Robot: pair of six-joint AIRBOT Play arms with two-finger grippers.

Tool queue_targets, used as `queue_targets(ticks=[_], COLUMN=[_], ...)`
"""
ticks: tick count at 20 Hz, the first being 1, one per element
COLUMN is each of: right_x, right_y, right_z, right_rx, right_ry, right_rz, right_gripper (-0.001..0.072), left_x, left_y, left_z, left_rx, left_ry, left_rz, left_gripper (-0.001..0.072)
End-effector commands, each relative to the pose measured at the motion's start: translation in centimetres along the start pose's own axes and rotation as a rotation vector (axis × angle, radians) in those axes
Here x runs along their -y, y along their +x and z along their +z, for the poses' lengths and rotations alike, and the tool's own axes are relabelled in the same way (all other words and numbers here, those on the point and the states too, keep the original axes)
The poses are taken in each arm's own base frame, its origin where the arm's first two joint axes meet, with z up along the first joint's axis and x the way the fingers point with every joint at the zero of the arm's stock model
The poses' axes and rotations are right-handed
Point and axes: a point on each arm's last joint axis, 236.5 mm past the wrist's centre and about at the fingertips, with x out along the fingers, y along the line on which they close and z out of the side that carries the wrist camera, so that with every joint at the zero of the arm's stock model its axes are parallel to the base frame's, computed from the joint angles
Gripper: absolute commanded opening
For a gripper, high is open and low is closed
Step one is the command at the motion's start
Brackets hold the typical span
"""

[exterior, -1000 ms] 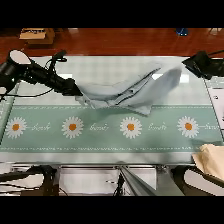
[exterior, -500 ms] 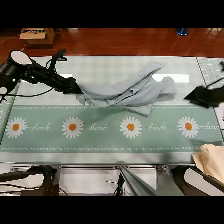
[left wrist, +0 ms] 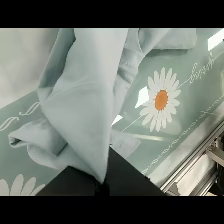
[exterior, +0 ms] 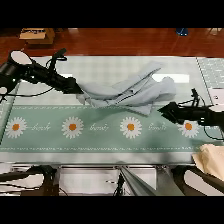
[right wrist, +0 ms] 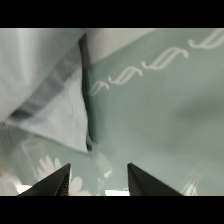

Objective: Fold the shirts.

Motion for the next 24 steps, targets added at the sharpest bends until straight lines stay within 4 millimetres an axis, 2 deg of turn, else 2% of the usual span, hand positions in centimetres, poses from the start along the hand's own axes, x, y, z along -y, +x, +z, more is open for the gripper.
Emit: queue_targets(ticks=[1,4,9,13,14,15,16,18,20,22,23,24], right_x=[-0.4,-0.8,-1.7,-2.7,-3.0,-3.5,-4.4,-7.0,-10.7,-15.3,-17.6,-20.2], right_y=[3.4,5.4,7.4,9.3,9.6,9.6,9.3,7.7,4.4,-1.1,-4.4,-8.5], right_z=[0.2,-0.6,-0.8,-3.4,-4.2,-4.4,-4.6,-3.5,-1.2,1.5,2.7,3.8], right_rx=[0.07,0.056,0.086,0.0,-0.032,-0.047,-0.065,-0.06,-0.007,0.1,0.167,0.249], right_ry=[0.036,0.049,0.079,0.092,0.068,0.046,0.015,-0.061,-0.134,-0.238,-0.298,-0.362], right_rz=[-0.049,-0.052,-0.045,-0.022,-0.017,-0.005,0.017,0.086,0.176,0.264,0.303,0.348], right_gripper=[0.0449,0.0448,0.0433,0.0417,0.0336,0.0221,0.007,0.003,0.0029,0.0029,0.0029,0.0029], left_x=[0.0,0.0,0.0,0.0,0.0,0.0,0.0,0.1,0.6,2.2,3.7,5.8], left_y=[0.0,0.0,0.0,0.0,0.0,0.0,0.0,-0.1,-1.2,-4.2,-6.4,-9.5], left_z=[-0.1,-0.1,-0.1,-0.1,-0.1,-0.1,0.0,0.1,1.2,3.5,5.0,6.7], left_rx=[-0.004,-0.004,-0.004,-0.003,-0.004,-0.003,-0.003,0.003,0.037,0.125,0.193,0.282], left_ry=[0.001,0.001,0.001,0.001,0.001,0.001,0.002,0.006,0.036,0.098,0.138,0.186], left_rz=[-0.002,-0.002,-0.001,-0.001,-0.001,-0.001,-0.001,0.001,0.009,0.025,0.024,0.017], left_gripper=[0.0023,0.0023,0.0024,0.0023,0.0024,0.0024,0.0024,0.0023,0.0023,0.0022,0.0022,0.0023])
